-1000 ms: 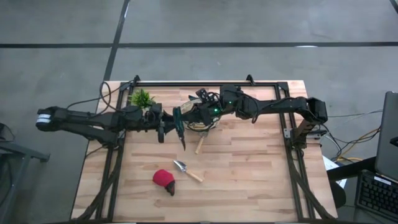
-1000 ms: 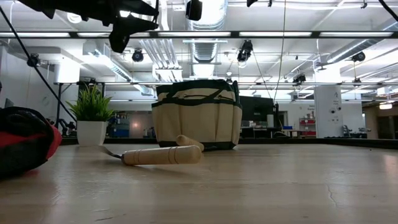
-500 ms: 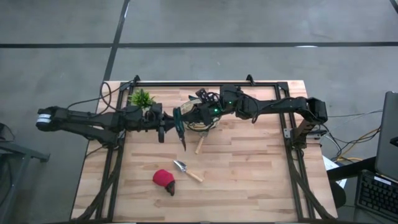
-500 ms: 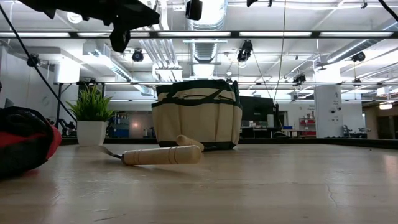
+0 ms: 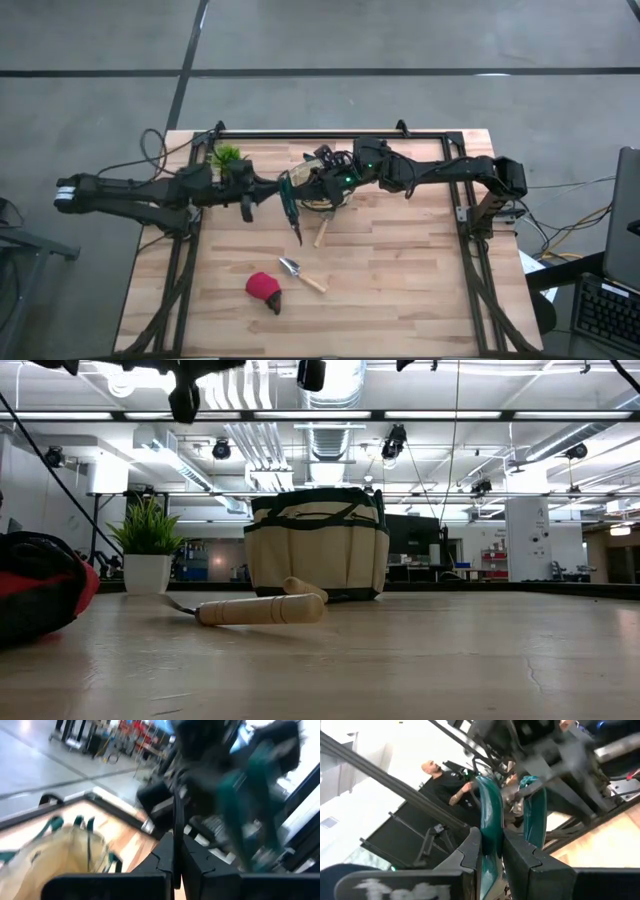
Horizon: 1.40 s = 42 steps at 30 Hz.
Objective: Pick & Place Garden tools in Gardening bag
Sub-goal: Put the green shear scissors into the brown gardening bag
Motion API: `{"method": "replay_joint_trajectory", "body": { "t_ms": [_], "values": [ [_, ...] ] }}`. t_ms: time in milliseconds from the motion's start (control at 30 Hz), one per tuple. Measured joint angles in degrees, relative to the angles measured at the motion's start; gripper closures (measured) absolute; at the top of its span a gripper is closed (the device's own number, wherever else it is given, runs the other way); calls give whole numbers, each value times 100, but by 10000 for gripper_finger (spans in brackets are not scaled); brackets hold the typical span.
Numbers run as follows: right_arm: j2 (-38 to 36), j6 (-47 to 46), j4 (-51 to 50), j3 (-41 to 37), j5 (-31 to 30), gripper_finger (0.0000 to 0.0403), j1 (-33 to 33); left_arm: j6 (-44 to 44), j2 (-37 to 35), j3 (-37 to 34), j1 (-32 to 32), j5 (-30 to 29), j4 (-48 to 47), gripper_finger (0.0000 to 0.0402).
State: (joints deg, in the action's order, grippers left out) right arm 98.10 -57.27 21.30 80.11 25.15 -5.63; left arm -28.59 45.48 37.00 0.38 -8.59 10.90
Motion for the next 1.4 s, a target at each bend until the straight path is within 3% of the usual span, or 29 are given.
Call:
{"method": "replay_joint_trajectory", "body": {
  "t_ms": [467,1067,1400],
  "values": [
    [2,883,-311,-28,-107,347,-2,215,-378,928,9,-193,-810,389],
    [2,795,-1004,-32,-431,199,0,264,-388,1814,9,-536,-1511,390],
    [-2,796,-1137,-41,-335,177,0,419,-378,1964,9,-1285,-2346,390]
  ]
}}
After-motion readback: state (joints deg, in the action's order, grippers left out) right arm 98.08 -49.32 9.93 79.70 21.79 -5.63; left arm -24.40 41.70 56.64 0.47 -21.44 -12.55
